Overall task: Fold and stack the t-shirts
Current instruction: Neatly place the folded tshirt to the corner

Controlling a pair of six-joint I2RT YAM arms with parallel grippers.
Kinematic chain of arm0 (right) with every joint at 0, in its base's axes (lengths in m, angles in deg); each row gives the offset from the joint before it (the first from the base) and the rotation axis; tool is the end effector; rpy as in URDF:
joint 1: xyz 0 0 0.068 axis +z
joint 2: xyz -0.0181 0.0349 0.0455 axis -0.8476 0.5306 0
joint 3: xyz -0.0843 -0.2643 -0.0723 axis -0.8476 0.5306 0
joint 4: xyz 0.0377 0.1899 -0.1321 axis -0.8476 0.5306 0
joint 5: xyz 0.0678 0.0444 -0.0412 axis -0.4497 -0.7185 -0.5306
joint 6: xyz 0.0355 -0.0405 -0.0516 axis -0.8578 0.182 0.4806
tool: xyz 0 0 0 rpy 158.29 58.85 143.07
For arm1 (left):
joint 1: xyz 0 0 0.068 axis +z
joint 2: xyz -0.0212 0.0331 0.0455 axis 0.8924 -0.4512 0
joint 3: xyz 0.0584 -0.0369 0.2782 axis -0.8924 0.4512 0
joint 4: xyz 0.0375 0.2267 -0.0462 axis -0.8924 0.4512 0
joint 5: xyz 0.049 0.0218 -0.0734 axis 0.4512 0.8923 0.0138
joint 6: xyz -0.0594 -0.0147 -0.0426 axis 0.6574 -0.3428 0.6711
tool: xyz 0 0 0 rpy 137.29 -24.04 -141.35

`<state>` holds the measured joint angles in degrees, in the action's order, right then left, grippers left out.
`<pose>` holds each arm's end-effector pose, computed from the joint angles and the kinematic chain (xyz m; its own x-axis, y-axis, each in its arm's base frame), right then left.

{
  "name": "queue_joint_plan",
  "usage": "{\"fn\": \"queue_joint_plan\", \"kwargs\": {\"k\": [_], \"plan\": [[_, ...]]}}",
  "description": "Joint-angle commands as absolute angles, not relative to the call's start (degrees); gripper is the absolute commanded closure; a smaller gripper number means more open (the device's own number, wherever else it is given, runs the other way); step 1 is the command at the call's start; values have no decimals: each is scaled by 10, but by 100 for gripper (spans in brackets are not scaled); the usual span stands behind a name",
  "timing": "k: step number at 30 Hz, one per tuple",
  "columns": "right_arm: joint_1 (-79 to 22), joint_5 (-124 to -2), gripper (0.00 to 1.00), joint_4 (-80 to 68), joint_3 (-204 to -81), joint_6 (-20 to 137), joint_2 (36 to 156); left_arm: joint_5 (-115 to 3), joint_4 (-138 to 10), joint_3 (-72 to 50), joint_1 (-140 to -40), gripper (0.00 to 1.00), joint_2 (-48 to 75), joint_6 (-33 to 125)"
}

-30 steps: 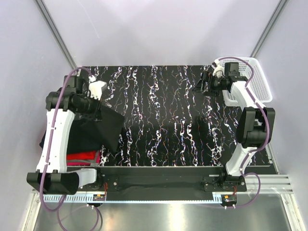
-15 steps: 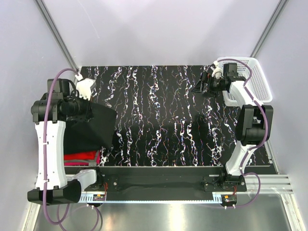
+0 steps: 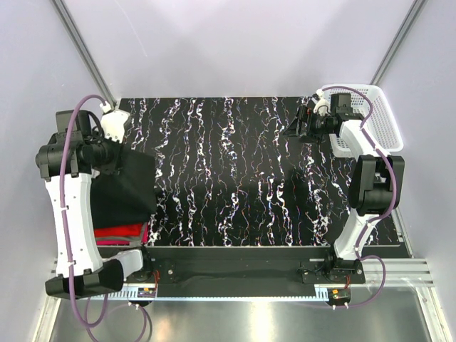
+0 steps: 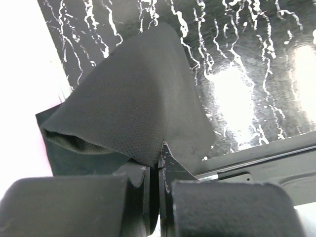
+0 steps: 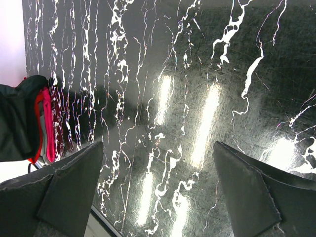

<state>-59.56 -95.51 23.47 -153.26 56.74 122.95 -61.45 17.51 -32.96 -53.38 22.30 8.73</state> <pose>0.4059 0.0289 0.2608 -0.8267 0.1381 -0.5455 -0.2613 0.7644 0.5894 0.1555 0.0119 0.4168 -0.7038 0.3057 -0.6412 0.3149 0.9434 0.1041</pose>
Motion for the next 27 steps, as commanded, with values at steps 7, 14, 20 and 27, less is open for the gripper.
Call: {"fn": "queue_joint_plan", "kwargs": {"k": [7, 14, 20, 27], "plan": [[-591, -966, 0, 210, -1532, 561, 1220, -579, 266, -331, -476, 100, 207, 9], [-591, -965, 0, 206, -1526, 561, 1218, -574, 264, -312, -390, 100, 188, -80], [-591, -964, 0, 202, -1522, 558, 1218, -581, 256, -305, -324, 100, 150, -130], [-590, -964, 0, 200, -1523, 557, 1220, -557, 209, -297, -319, 100, 104, -131]]}}
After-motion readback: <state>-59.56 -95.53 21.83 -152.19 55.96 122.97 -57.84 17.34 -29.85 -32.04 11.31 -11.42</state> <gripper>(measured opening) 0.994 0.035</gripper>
